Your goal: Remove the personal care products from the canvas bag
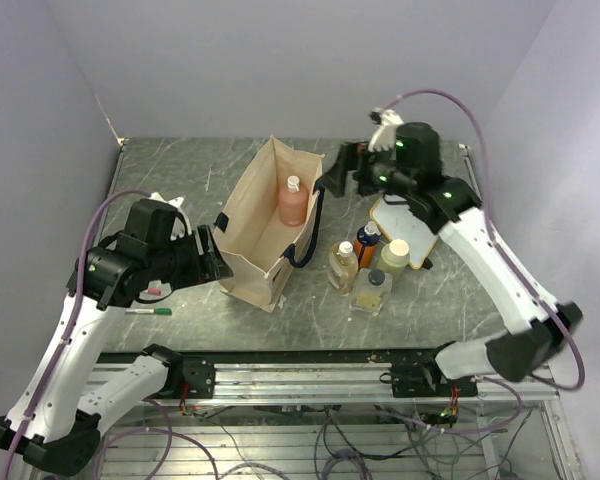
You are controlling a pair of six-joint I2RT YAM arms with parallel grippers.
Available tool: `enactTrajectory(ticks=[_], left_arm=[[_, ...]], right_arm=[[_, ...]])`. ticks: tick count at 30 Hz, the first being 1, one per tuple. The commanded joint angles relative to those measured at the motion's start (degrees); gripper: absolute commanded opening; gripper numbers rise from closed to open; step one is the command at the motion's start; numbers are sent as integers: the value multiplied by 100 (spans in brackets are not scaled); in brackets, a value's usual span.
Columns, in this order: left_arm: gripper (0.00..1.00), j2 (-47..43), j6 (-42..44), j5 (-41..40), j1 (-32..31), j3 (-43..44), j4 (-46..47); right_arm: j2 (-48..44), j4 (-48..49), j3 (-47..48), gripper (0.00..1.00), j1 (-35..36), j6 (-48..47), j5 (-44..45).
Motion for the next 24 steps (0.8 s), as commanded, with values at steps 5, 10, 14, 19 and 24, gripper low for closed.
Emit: enactTrajectory(ticks=[5,10,14,19,24], left_arm=[[73,-95,365,-698,12,594,-745],[74,-10,366,-928,13,748,-757],[73,69,313,-984,13,769,-700],[73,196,267,-1156,13,993,-879],[73,320,175,-1114,13,860,-713]], right_arm=[[1884,-1231,2315,100,1833,-243,2506],[3194,-1967,3616,100,2224,-516,3531],[3608,-1876,3802,99,2224,-739,4024],[3789,-1234,3306,75,2217,-1016,4631],[3932,-772,3048,81,2164,-1197,4758]])
